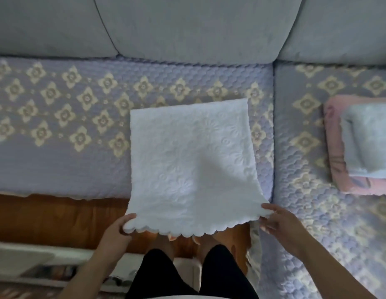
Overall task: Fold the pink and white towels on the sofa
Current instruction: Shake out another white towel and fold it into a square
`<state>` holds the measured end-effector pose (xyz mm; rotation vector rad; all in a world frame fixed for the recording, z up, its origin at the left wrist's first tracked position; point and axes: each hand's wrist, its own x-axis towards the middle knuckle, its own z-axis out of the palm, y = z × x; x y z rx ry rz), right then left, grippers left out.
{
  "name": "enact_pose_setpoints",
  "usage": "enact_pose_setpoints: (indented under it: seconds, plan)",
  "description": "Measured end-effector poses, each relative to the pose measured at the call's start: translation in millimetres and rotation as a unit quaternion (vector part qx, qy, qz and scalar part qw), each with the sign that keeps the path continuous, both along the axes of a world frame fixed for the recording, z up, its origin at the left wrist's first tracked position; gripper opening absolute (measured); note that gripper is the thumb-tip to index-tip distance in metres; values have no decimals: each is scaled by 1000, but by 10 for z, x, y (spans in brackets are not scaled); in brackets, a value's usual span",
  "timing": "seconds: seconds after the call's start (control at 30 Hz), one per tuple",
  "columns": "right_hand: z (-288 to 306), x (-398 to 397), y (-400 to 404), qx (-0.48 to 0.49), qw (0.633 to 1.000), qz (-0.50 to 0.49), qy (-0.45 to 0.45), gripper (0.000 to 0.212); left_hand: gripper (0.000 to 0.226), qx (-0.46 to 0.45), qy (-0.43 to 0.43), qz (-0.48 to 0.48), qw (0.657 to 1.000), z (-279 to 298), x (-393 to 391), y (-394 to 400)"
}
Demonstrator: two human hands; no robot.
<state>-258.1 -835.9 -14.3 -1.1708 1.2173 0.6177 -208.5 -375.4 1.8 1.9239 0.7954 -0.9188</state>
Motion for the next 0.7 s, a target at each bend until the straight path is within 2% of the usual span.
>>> enact_pose_setpoints:
  seconds: [0.07, 0.13, 0.23, 0.27, 0.33, 0.43, 0.47, 0.53, 0.6, 0.63, 0.7]
  plan:
    - [195, 123, -136, -5, 996, 85, -24, 41, 39, 50, -39, -20, 998, 102, 137, 14]
    - [395, 406, -231, -73, 980, 181, -44, 39, 33, 89, -75, -33, 993, 226, 423, 36]
    - [542, 1077, -326, -190, 942, 253, -111, 19, 14, 97, -161, -85, 978, 394, 1046, 15]
    - [530, 1355, -357, -226, 928, 264, -131, 11, 16, 92, -185, -87, 975, 395, 1297, 13]
    - [363, 1919, -411, -271, 911, 260, -172, 11, 20, 38, -204, -33, 978, 299, 1856, -1]
    - [-166, 2728, -410, -265, 926, 184, -197, 18, 8, -100, -150, 126, 976, -190, 2723, -50]
    - [-383, 2940, -385, -261, 930, 165, -200, 17, 12, -123, -127, 153, 972, -414, 2969, -74]
    - [-831, 3282, -322, -269, 929, 158, -198, 8, 37, -162, -80, 153, 972, -851, 3341, -144]
    - [-1215, 3460, -266, -303, 922, 167, -174, 11, 60, -198, -47, 147, 968, -1253, 3492, -161]
    - [-1344, 3501, -256, -325, 917, 165, -161, 14, 60, -189, -59, 141, 970, -1411, 3507, -165]
    - [-1480, 3513, -242, -370, 903, 172, -138, 15, 44, -96, -130, 90, 983, -1599, 3466, -163]
